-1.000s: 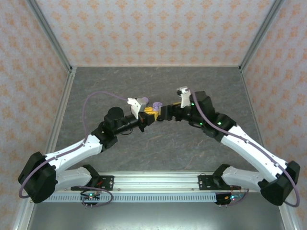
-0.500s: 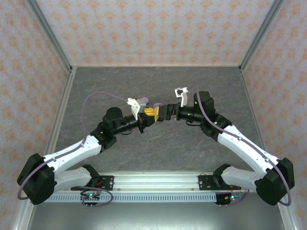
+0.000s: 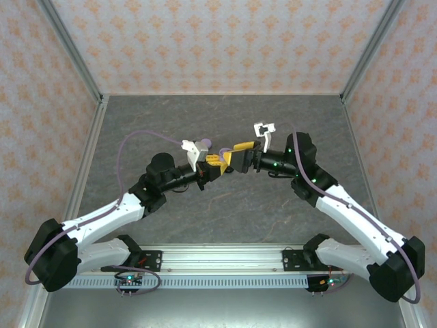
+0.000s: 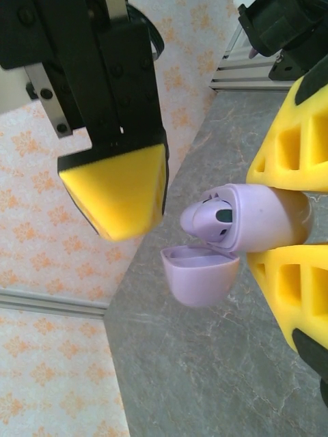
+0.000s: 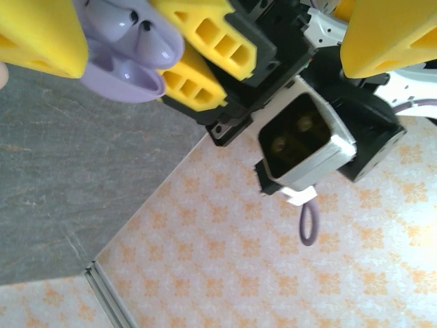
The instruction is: Insert wireless bluetooth earbuds into charging case
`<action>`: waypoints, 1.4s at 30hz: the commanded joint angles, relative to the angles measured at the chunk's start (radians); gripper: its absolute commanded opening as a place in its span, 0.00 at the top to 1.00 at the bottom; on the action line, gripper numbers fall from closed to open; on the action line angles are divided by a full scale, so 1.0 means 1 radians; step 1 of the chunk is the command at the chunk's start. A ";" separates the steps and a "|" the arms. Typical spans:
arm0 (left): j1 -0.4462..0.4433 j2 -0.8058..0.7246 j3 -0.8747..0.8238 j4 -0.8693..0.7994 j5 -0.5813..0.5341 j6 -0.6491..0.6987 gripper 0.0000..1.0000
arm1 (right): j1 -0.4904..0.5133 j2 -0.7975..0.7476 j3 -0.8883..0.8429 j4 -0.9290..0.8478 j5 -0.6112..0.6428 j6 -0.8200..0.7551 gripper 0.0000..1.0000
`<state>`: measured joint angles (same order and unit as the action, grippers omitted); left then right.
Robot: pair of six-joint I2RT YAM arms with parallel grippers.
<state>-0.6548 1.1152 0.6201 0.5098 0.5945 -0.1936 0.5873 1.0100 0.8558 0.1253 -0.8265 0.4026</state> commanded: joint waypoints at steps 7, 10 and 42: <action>-0.008 -0.014 0.007 0.015 -0.020 0.002 0.98 | -0.002 -0.026 -0.001 -0.090 0.091 -0.099 0.04; -0.008 -0.017 0.007 0.016 -0.014 0.002 0.98 | -0.003 -0.009 0.008 -0.106 0.099 -0.098 0.01; -0.008 -0.007 0.041 -0.111 -0.063 0.008 0.98 | -0.003 -0.049 0.072 -0.218 0.164 -0.214 0.15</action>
<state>-0.6613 1.1183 0.6277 0.4759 0.5777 -0.1928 0.5819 0.9882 0.8734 0.0307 -0.8013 0.2653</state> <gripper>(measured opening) 0.156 0.839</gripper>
